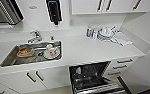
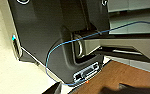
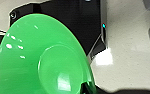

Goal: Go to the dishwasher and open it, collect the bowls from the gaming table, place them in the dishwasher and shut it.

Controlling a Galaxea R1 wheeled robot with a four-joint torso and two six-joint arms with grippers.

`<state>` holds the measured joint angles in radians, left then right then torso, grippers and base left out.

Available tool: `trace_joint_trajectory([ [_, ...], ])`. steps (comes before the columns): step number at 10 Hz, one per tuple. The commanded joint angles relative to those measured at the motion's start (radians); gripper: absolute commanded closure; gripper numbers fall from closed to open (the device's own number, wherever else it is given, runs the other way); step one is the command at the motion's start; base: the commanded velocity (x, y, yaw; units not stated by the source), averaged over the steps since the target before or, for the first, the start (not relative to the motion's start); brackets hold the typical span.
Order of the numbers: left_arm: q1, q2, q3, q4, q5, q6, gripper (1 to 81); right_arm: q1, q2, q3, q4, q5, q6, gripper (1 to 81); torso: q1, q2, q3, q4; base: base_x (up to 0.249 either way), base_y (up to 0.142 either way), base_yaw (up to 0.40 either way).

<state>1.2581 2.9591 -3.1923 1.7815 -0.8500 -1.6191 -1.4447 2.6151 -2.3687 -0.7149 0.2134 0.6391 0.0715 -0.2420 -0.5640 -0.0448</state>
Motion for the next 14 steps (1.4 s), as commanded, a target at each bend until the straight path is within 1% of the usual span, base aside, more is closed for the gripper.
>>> trace_joint_trajectory([
  [1, -0.003, 0.0, -0.008, -0.011, 0.098, 0.019, 1.0, 0.04, -0.296, 0.277, -0.001, 0.035, 0.103, 81.1, 0.0, 0.0, 0.0, 0.0, 0.0, 0.0, 0.0],
  [2, 0.011, 0.011, -0.001, -0.011, 0.141, 0.021, 1.0, 0.069, -0.366, 0.362, -0.001, 0.035, 0.119, 81.1, 0.0, 0.0, 0.0, 0.0, 0.0, 0.0, 0.0],
  [3, 0.024, 0.022, 0.018, -0.008, 0.189, 0.021, 1.0, 0.106, -0.453, 0.474, -0.003, 0.032, 0.137, 81.1, 0.0, 0.0, 0.0, 0.0, 0.0, 0.0, 0.0],
  [4, 0.034, 0.028, 0.04, -0.008, 0.233, 0.021, 1.0, 0.155, -0.53, 0.574, 0.0, 0.02, 0.14, 81.1, 0.0, 0.0, 0.0, 0.0, 0.0, 0.0, 0.0],
  [5, 0.041, 0.032, 0.057, -0.01, 0.264, 0.019, 1.0, 0.207, -0.596, 0.657, 0.0, 0.014, 0.152, 81.1, 0.0, 0.0, 0.0, 0.0, 0.0, 0.0, 0.0],
  [6, 0.051, 0.037, 0.063, -0.013, 0.275, 0.019, 1.0, 0.267, -0.663, 0.757, -0.001, -0.021, 0.175, 81.1, 0.0, 0.0, 0.0, 0.0, 0.0, 0.0, 0.0],
  [7, 0.06, 0.043, 0.063, -0.011, 0.299, 0.019, 1.0, 0.351, -0.712, 0.846, 0.0, -0.078, 0.18, 81.1, 0.0, 0.0, 0.0, 0.0, 0.0, 0.0, 0.0],
  [8, 0.068, 0.057, 0.065, -0.01, 0.354, 0.019, 1.0, 0.42, -0.755, 0.93, 0.011, -0.138, 0.183, 81.1, 0.0, 0.0, 0.0, 0.0, 0.0, 0.0, 0.0],
  [9, 0.076, 0.065, 0.069, -0.008, 0.394, 0.018, 1.0, 0.495, -0.775, 0.979, 0.022, -0.187, 0.188, 81.1, 0.0, 0.0, 0.0, 0.0, 0.0, 0.0, 0.0],
  [11, 0.094, 0.069, 0.084, -0.011, 0.405, 0.018, 1.0, 0.633, -0.771, 1.036, 0.043, -0.288, 0.198, 81.1, 0.0, 0.0, 0.0, 0.0, 0.0, 0.0, 0.0],
  [12, 0.108, 0.071, 0.084, -0.014, 0.405, 0.018, 1.0, 0.697, -0.757, 1.063, 0.048, -0.331, 0.218, 81.1, 0.0, 0.0, 0.0, 0.0, 0.0, 0.0, 0.0],
  [13, 0.117, 0.072, 0.084, -0.016, 0.422, 0.018, 1.0, 0.764, -0.743, 1.09, 0.048, -0.347, 0.234, 81.1, 0.0, 0.0, 0.0, 0.0, 0.0, 0.0, 0.0],
  [14, 0.123, 0.08, 0.089, -0.016, 0.475, 0.018, 1.0, 0.848, -0.72, 1.112, 0.058, -0.392, 0.25, 81.1, 0.0, 0.0, 0.0, 0.0, 0.0, 0.0, 0.0],
])
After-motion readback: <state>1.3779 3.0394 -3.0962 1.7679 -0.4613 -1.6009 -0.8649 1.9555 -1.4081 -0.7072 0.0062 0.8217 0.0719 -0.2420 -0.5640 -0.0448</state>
